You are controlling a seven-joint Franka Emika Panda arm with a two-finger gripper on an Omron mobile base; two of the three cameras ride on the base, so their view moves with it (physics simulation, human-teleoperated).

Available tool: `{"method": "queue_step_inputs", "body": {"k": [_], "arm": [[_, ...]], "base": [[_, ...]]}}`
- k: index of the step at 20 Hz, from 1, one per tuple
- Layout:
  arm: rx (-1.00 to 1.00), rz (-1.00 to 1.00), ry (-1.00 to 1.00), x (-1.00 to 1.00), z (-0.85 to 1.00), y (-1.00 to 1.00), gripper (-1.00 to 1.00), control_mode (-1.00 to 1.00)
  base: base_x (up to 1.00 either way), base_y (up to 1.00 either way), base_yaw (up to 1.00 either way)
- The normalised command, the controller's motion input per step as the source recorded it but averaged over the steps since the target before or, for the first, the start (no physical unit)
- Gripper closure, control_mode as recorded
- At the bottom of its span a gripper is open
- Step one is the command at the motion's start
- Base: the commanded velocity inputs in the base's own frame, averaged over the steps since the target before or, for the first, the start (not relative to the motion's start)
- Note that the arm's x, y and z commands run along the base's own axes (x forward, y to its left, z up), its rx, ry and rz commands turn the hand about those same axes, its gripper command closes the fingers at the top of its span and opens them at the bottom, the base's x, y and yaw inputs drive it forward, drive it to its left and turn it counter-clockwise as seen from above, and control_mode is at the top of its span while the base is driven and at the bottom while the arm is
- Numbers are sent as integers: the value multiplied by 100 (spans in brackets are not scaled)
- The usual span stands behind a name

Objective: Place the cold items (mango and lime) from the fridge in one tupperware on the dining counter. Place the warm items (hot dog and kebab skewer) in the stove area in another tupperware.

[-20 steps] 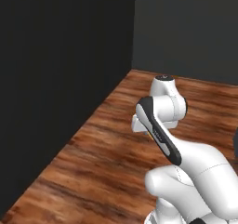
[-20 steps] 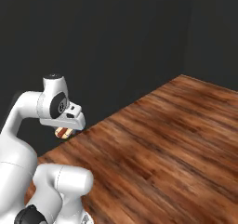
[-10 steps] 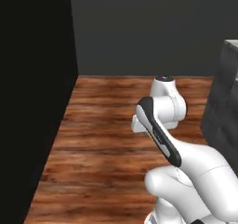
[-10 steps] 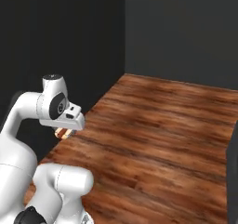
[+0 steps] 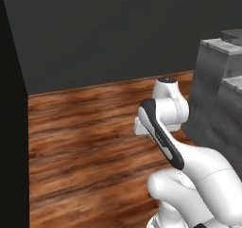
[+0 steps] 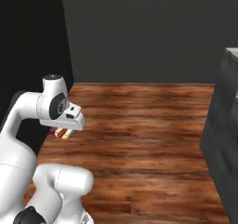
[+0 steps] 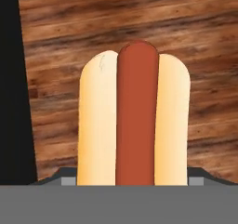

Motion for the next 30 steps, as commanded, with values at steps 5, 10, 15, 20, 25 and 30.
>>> {"method": "queue_step_inputs", "body": {"k": [5,10,15,20,25,30], "arm": [[0,0,0,0,0,0,100,100],[0,0,0,0,0,0,100,100],[0,0,0,0,0,0,100,100],[0,0,0,0,0,0,100,100],[0,0,0,0,0,0,100,100],[0,0,0,0,0,0,100,100]], "base": [[97,83,-58],[99,86,-57],[100,89,-34],[100,86,-29],[100,93,-36],[100,99,-36]]}}
